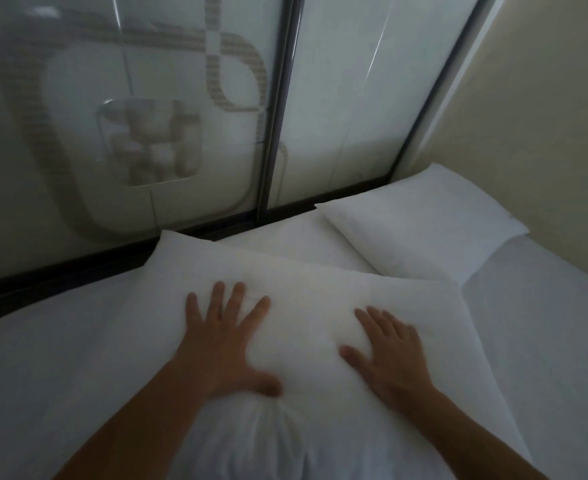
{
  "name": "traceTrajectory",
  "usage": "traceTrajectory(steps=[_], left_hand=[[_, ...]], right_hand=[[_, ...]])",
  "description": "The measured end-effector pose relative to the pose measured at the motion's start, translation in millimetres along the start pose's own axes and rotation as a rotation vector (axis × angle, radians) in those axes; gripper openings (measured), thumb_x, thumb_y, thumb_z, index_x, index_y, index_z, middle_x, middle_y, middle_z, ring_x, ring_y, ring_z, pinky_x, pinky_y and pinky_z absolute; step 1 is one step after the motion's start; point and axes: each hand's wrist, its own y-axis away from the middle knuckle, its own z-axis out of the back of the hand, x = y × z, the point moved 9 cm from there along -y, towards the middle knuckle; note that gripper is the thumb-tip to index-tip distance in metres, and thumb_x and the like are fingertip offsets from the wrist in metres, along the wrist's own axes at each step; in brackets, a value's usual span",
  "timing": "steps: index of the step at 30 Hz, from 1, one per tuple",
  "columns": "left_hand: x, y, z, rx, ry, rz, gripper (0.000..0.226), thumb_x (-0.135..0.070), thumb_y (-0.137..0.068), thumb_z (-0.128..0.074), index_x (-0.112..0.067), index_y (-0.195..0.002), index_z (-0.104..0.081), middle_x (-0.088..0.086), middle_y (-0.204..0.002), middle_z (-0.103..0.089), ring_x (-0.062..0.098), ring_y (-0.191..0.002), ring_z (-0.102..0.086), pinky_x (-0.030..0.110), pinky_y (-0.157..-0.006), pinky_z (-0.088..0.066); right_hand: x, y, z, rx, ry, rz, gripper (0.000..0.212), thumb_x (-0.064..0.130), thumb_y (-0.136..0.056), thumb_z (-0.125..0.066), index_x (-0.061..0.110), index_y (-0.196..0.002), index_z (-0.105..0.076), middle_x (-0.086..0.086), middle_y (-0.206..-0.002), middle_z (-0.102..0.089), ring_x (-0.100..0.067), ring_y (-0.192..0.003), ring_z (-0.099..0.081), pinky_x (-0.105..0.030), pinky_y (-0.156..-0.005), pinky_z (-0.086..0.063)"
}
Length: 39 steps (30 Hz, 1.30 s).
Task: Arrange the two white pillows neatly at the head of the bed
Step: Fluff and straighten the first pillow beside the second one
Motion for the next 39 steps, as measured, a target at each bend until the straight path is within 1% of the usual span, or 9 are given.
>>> traceTrajectory(steps=[5, 12, 17, 21, 26, 31, 33, 36, 39], left_hand=[[2.9, -22.6, -5.0, -0.031, 0.032, -0.036, 0.128, -0.107, -0.034, -0.013, -0.045, -0.14, 0.023, 0.008, -0.161, 0.01, 0.033, -0.144, 0.015, 0.064, -0.106, 0.017], [-18.6, -20.7, -19.1, 0.008, 0.078, -0.115, 0.107, -0.093, -0.06, -0.012, -0.03, -0.147, -0.013, 0.016, -0.15, -0.029, 0.032, -0.138, -0.02, 0.062, -0.109, -0.001], [-27.8, -19.2, 0.8, -0.146, 0.066, -0.18, 0.059, -0.07, -0.071, -0.05, -0.024, -0.106, -0.064, 0.009, -0.097, -0.064, 0.031, -0.088, -0.058, 0.047, -0.079, -0.045], [-35.4, -24.7, 7.8, -0.14, -0.015, -0.142, 0.031, -0.052, -0.062, -0.069, -0.025, -0.076, -0.064, 0.001, -0.074, -0.063, 0.026, -0.066, -0.058, 0.039, -0.06, -0.043], [-47.4, -15.7, 25.3, -0.205, -0.082, -0.037, 0.035, -0.045, -0.048, -0.086, -0.024, -0.063, -0.063, -0.003, -0.056, -0.059, 0.019, -0.051, -0.058, 0.031, -0.048, -0.046], [-66.1, 29.5, 76.5, -0.33, -0.165, 0.052, 0.021, -0.041, -0.075, -0.061, -0.022, -0.071, -0.068, -0.004, -0.057, -0.062, 0.018, -0.051, -0.06, 0.022, -0.047, -0.045], [-62.9, 41.3, 103.5, -0.388, -0.158, 0.089, 0.019, -0.038, -0.077, -0.065, -0.02, -0.076, -0.069, -0.001, -0.06, -0.064, 0.02, -0.051, -0.06, 0.025, -0.046, -0.048], [-52.4, 57.3, 133.1, -0.469, -0.101, 0.147, 0.033, -0.039, -0.083, -0.042, -0.017, -0.078, -0.066, 0.001, -0.062, -0.063, 0.022, -0.052, -0.059, 0.031, -0.046, -0.049], [-35.7, 73.3, 147.8, -0.561, -0.116, 0.242, 0.033, -0.04, -0.085, -0.037, -0.018, -0.078, -0.061, 0.0, -0.065, -0.058, 0.022, -0.055, -0.056, 0.031, -0.047, -0.044]], right_hand=[[-10.8, -15.9, 2.0, -0.105, 0.037, 0.215, 0.062, 0.066, -0.088, -0.031, 0.027, -0.131, -0.051, 0.0, -0.128, -0.057, -0.024, -0.116, -0.052, -0.042, -0.093, -0.041], [-6.3, -16.3, -31.8, -0.169, 0.055, 0.166, 0.03, 0.039, -0.097, -0.027, 0.019, -0.089, -0.048, -0.005, -0.082, -0.05, -0.03, -0.076, -0.048, -0.04, -0.069, -0.035], [-4.9, -28.6, -48.5, -0.051, 0.134, 0.107, 0.028, 0.033, -0.091, -0.035, 0.015, -0.088, -0.057, -0.008, -0.083, -0.058, -0.031, -0.077, -0.055, -0.04, -0.073, -0.04], [-1.5, -42.4, -55.8, -0.029, 0.108, 0.146, 0.027, 0.032, -0.088, -0.039, 0.016, -0.083, -0.061, -0.006, -0.077, -0.06, -0.03, -0.072, -0.059, -0.037, -0.07, -0.039], [-1.2, -57.6, -48.5, -0.088, 0.021, 0.162, 0.028, 0.031, -0.088, -0.041, 0.017, -0.073, -0.06, -0.005, -0.067, -0.061, -0.029, -0.062, -0.061, -0.035, -0.053, -0.048], [-21.1, -51.6, -2.5, -0.096, -0.186, 0.104, 0.031, 0.026, -0.095, -0.05, 0.013, -0.07, -0.065, -0.008, -0.072, -0.071, -0.03, -0.072, -0.068, -0.037, -0.064, -0.05], [-17.4, -53.0, 37.1, -0.201, -0.241, 0.16, 0.041, 0.03, -0.095, -0.046, 0.012, -0.061, -0.059, -0.009, -0.063, -0.067, -0.03, -0.063, -0.066, -0.035, -0.056, -0.048], [2.2, -64.1, 102.3, -0.385, -0.317, 0.303, 0.047, 0.037, -0.092, -0.04, 0.013, -0.053, -0.05, -0.006, -0.051, -0.059, -0.028, -0.051, -0.061, -0.032, -0.047, -0.043], [38.0, -97.1, 135.0, -0.393, -0.351, 0.483, 0.052, 0.047, -0.094, -0.03, 0.018, -0.054, -0.046, 0.0, -0.051, -0.054, -0.023, -0.051, -0.055, -0.032, -0.05, -0.042]])
